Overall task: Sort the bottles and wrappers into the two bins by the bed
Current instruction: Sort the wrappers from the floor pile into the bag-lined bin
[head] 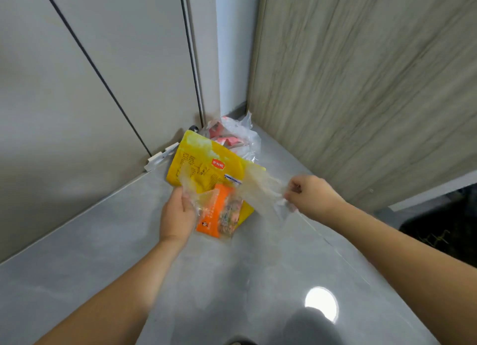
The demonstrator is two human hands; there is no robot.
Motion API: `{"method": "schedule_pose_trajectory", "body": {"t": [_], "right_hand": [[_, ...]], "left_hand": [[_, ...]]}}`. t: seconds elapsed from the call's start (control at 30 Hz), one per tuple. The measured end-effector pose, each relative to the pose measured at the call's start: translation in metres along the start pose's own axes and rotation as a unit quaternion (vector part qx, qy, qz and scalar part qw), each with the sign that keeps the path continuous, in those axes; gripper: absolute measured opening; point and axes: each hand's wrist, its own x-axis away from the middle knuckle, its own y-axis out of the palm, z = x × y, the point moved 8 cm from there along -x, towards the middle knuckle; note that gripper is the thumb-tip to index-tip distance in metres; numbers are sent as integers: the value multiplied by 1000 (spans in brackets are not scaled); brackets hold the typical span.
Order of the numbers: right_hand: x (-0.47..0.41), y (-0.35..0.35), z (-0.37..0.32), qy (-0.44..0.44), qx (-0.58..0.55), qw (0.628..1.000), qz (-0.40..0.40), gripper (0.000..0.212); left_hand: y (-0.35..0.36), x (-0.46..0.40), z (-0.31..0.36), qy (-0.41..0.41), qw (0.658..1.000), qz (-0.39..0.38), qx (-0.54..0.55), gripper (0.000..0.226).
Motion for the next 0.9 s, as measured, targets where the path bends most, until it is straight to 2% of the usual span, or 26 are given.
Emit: {"method": "schedule_pose_trajectory", "body": {"t": [0.17,0.3,0.47,0.67,0.9], "right_hand": [[39,-83,18,-13,-10,999,41,13],[80,-138,57,22,-20,996,87,14],[134,-188,103,57,-15,988,142,17],[209,-248,180,125,-12,976,180,18],[257,-282,288,210,-188,919,274,16]], "left_hand": [[30,8,104,98,988,-114,43,25],[56,39,194,157,961,-195,118,28],[99,95,293,229,919,-315,66,23],[133,154,387,329,873,-359,-17,23],[162,205,446,357,838,-410,-48,22]]}}
